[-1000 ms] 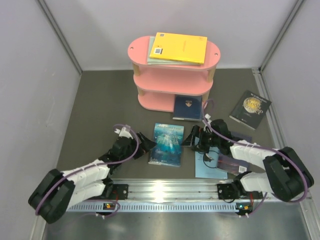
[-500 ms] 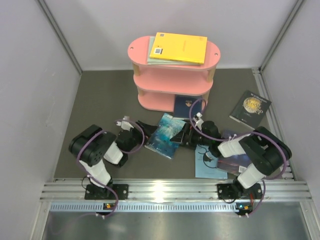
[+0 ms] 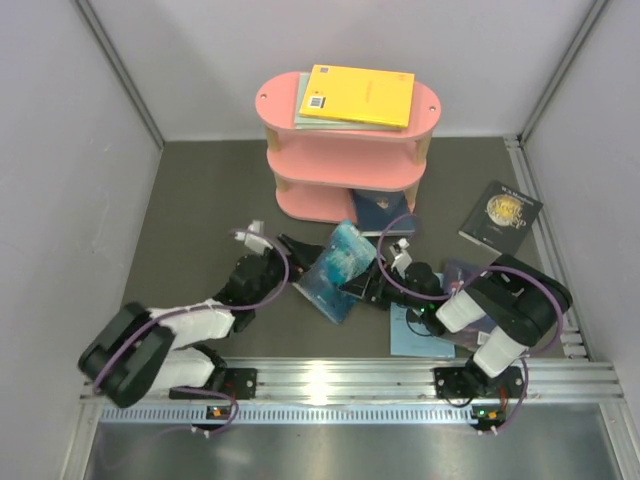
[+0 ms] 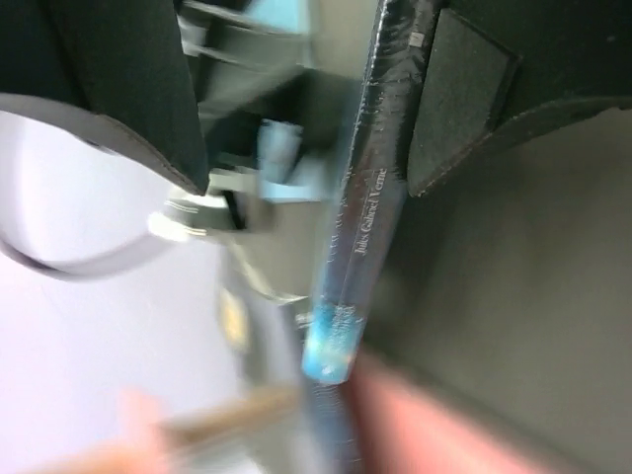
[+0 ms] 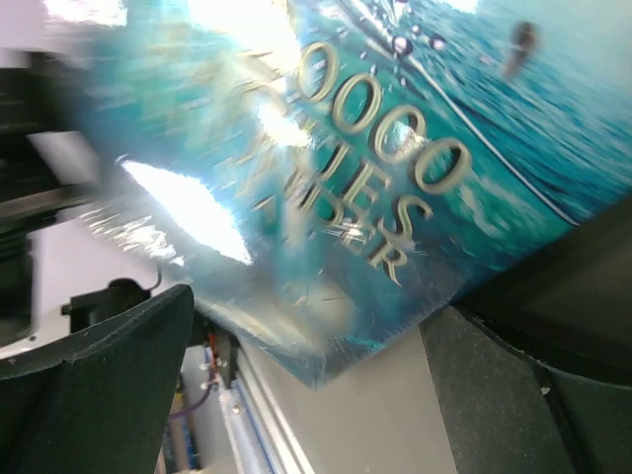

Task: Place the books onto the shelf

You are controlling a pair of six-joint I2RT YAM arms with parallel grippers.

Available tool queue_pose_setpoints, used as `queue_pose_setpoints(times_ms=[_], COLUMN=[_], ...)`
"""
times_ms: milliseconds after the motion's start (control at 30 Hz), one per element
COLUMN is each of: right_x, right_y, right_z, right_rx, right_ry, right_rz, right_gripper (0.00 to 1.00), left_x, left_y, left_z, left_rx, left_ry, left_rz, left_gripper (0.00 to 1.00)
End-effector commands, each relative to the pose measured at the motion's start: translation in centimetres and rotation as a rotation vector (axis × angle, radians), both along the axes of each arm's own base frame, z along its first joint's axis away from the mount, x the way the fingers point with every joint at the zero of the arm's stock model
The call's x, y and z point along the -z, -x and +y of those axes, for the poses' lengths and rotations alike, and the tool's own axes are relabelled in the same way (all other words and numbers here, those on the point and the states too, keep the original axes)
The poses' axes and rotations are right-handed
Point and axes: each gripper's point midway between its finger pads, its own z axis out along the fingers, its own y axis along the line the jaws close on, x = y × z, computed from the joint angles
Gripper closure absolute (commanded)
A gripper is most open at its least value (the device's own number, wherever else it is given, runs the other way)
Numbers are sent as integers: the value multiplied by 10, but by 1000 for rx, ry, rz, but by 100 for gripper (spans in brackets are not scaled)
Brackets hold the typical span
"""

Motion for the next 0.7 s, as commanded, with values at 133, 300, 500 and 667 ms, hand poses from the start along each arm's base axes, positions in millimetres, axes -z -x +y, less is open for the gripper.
queue_pose_setpoints(times_ms=[133, 300, 500, 667], right_x=[22, 17, 8, -7], right_y=[57, 65, 84, 105], right_z=[23, 23, 5, -15], right_rx=[-153, -158, -160, -179], right_ry=[37, -13, -80, -127], right_rz=[132, 136, 132, 104], right_gripper=[3, 2, 3, 3], left_x=[-82, -66, -55, -79], left_y=[140, 158, 168, 138], left_z=[-96, -110, -117, -81], left_rx=[691, 720, 732, 532], left_ry=[78, 117, 123, -102], left_rz=[-23, 14, 32, -78], left_gripper=[14, 16, 22, 16])
